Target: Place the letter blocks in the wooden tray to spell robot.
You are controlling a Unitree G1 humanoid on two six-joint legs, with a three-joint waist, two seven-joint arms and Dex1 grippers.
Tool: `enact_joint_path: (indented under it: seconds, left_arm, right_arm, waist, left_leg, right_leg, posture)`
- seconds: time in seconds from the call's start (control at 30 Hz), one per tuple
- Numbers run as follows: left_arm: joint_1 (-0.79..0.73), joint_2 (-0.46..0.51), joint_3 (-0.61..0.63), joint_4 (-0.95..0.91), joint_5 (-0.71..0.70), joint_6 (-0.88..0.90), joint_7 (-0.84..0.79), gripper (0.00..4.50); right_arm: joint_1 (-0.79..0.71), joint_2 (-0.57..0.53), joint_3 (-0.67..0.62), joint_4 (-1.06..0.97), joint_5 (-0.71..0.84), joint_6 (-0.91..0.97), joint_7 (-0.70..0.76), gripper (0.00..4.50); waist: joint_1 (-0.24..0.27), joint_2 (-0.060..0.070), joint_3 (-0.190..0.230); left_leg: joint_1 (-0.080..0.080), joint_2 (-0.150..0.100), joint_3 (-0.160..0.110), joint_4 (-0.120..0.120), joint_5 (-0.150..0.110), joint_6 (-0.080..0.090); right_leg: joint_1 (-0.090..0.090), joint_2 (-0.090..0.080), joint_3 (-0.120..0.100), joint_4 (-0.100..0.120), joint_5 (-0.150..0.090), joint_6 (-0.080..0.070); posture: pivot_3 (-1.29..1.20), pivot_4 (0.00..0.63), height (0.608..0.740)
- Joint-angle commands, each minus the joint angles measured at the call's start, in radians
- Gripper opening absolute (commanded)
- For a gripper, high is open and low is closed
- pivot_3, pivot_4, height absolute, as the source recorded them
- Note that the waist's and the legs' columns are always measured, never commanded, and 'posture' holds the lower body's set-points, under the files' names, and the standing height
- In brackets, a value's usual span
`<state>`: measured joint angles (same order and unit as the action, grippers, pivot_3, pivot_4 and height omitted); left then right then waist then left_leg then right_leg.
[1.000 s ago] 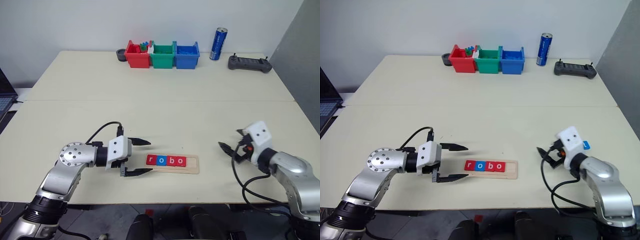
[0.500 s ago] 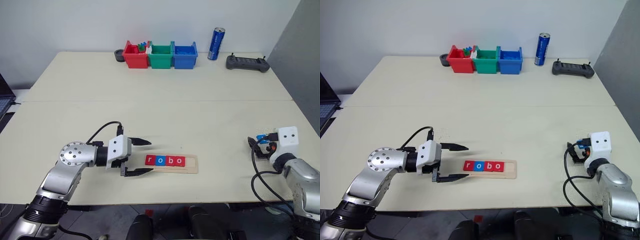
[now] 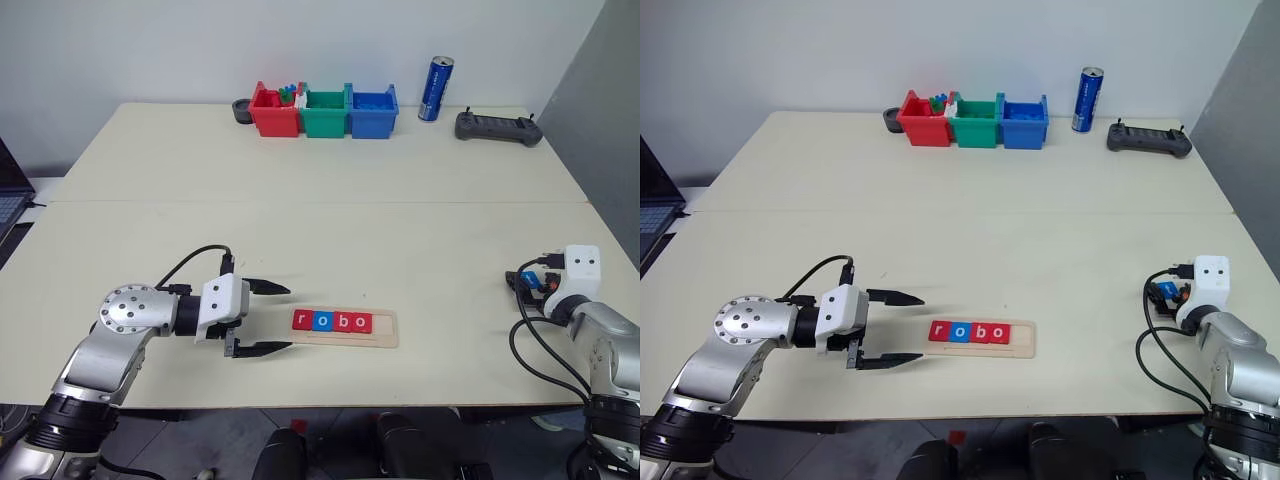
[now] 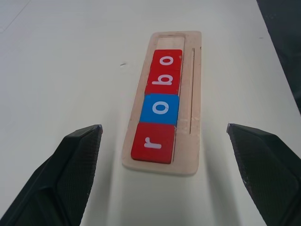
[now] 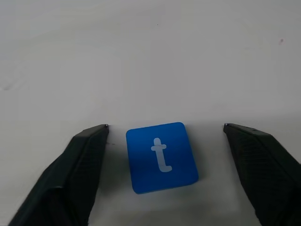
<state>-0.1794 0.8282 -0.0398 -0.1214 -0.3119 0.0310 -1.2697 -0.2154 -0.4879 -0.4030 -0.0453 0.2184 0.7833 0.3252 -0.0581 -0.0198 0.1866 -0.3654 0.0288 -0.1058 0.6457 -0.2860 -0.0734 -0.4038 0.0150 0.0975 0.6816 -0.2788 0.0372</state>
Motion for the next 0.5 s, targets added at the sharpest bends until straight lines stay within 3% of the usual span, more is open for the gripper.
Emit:
enact_joint_path:
  seconds: [0.03,0.17,0.5]
  left_arm:
    - [0.01,0.015,0.034,-0.024,-0.019,-0.011,-0.001,4.5]
    - [0.024,0.016,0.042,-0.043,-0.019,-0.001,0.005,4.5]
    - [-0.004,0.007,0.029,-0.058,-0.018,0.032,0.025,4.5]
  right_arm:
    - [0.024,-0.007,-0.005,0.019,-0.008,0.045,-0.038,2.9]
    - [0.037,0.005,-0.007,0.008,0.002,0.054,-0.047,1.52]
    - [0.067,0.03,0.033,-0.128,0.032,0.07,-0.057,1.44]
  waist:
    - [0.002,-0.001,-0.001]
    - [0.007,-0.002,-0.001]
    - [0.006,-0.002,-0.001]
  left_leg:
    - [0.0,0.0,0.0,0.0,0.0,0.0]
    - [0.0,0.0,0.0,0.0,0.0,0.0]
    - [0.0,0.0,-0.001,0.0,0.0,0.0]
  right_leg:
    - [0.0,0.0,0.0,0.0,0.0,0.0]
    - [0.001,0.0,0.0,0.0,0.0,0.0]
    - [0.0,0.0,-0.001,0.0,0.0,0.0]
  posture:
    - [0.0,0.15,0.74]
    - [0.0,0.15,0.74]
    - [0.0,0.15,0.74]
